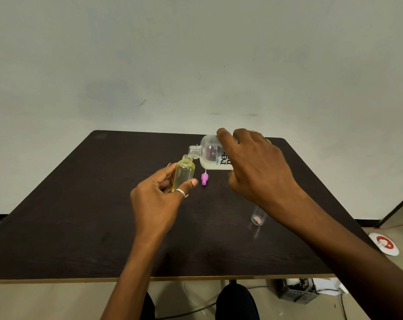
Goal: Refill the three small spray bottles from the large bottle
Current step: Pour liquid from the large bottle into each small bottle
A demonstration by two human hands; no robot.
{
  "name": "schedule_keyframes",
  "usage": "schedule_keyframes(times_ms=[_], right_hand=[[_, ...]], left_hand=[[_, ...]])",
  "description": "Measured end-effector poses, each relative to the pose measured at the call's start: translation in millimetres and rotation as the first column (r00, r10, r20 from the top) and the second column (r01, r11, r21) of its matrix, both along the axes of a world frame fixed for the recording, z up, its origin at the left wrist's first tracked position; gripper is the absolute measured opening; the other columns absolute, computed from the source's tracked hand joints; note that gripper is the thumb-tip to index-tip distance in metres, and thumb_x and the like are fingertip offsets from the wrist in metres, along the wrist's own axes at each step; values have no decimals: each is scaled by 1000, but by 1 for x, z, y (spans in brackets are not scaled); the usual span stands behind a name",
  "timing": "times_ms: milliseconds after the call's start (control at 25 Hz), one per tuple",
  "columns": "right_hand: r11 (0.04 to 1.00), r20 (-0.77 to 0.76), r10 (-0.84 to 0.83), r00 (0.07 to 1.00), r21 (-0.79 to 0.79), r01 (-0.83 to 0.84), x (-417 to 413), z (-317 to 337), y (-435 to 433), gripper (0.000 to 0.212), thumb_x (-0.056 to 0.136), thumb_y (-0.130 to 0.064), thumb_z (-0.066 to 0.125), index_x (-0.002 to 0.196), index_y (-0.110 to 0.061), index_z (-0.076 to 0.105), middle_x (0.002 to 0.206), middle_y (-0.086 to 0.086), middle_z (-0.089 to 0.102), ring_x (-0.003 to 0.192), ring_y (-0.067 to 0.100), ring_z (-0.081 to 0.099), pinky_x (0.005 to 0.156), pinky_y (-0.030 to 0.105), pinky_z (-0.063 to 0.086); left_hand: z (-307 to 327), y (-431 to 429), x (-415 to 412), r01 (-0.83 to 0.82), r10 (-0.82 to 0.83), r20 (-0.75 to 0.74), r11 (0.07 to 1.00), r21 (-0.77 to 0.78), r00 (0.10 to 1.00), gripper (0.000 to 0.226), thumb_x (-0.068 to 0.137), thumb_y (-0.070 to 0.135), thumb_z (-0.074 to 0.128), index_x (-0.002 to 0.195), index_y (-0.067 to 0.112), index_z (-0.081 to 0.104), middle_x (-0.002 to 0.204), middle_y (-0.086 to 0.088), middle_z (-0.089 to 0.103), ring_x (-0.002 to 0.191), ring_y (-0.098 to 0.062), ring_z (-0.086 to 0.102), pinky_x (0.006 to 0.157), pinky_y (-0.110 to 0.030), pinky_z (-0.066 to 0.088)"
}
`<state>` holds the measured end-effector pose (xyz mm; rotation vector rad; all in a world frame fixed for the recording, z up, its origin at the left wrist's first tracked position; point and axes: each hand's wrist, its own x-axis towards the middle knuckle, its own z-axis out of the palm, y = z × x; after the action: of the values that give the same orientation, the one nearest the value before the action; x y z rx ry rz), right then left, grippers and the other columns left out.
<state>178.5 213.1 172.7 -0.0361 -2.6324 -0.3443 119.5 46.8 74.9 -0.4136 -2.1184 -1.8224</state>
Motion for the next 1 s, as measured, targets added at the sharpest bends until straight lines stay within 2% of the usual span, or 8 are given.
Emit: schedule_keyframes(times_ms=[160, 440, 520, 640, 800, 1000], right_hand=[[998, 17, -9, 1000, -57, 10, -1, -6, 3, 73, 74, -23, 68, 138, -23, 32, 117, 5, 55, 104, 26, 55, 67, 30, 34], [977, 26, -2, 1000, -212, 7, 1, -19, 6, 70, 73, -31, 69, 135, -25, 36, 106, 1, 55, 81, 18, 49, 59, 30, 39], [962, 37, 4, 999, -274, 6, 1, -24, 7, 67, 74, -36, 69, 132, -25, 38, 104, 0, 56, 80, 19, 53, 61, 32, 45], [924, 34, 17, 999, -382, -3, 0, -31, 11, 64, 73, -41, 70, 128, -24, 42, 104, -2, 59, 83, 19, 57, 65, 30, 44], [802, 35, 5, 999, -597, 16, 3, -32, 24, 68, 67, -50, 76, 124, -25, 47, 101, -8, 60, 85, 15, 59, 73, 30, 50], [703, 5, -22, 1000, -711, 19, 9, -30, 42, 73, 61, -54, 80, 123, -29, 49, 105, -8, 65, 90, 14, 63, 79, 35, 55]], left_hand=[[2, 1, 2, 0, 0, 11, 1000, 26, 1000, 53, 71, 28, 88, 121, 23, 71, 107, 12, 74, 94, 8, 68, 80, -9, 53], [4, 6, 6, 22, -24, 35, 998, 67, 999, 52, 70, 27, 88, 119, 24, 72, 100, 17, 73, 91, 10, 68, 77, -9, 53], [5, 8, 7, 33, -35, 36, 997, 70, 999, 52, 69, 29, 88, 118, 24, 72, 98, 20, 72, 91, 10, 67, 77, -10, 53], [3, 13, 6, 46, -53, 53, 992, 119, 997, 53, 68, 31, 88, 118, 23, 72, 98, 16, 74, 90, 5, 70, 80, -19, 57], [-17, 24, 3, 45, -59, 87, 987, 154, 995, 50, 70, 26, 88, 117, 18, 72, 100, 10, 76, 91, 2, 71, 80, -20, 58], [-61, 43, -6, 67, -86, 177, 991, 112, 980, 50, 74, 18, 86, 120, 15, 67, 108, 7, 74, 98, 1, 69, 87, -24, 58]])
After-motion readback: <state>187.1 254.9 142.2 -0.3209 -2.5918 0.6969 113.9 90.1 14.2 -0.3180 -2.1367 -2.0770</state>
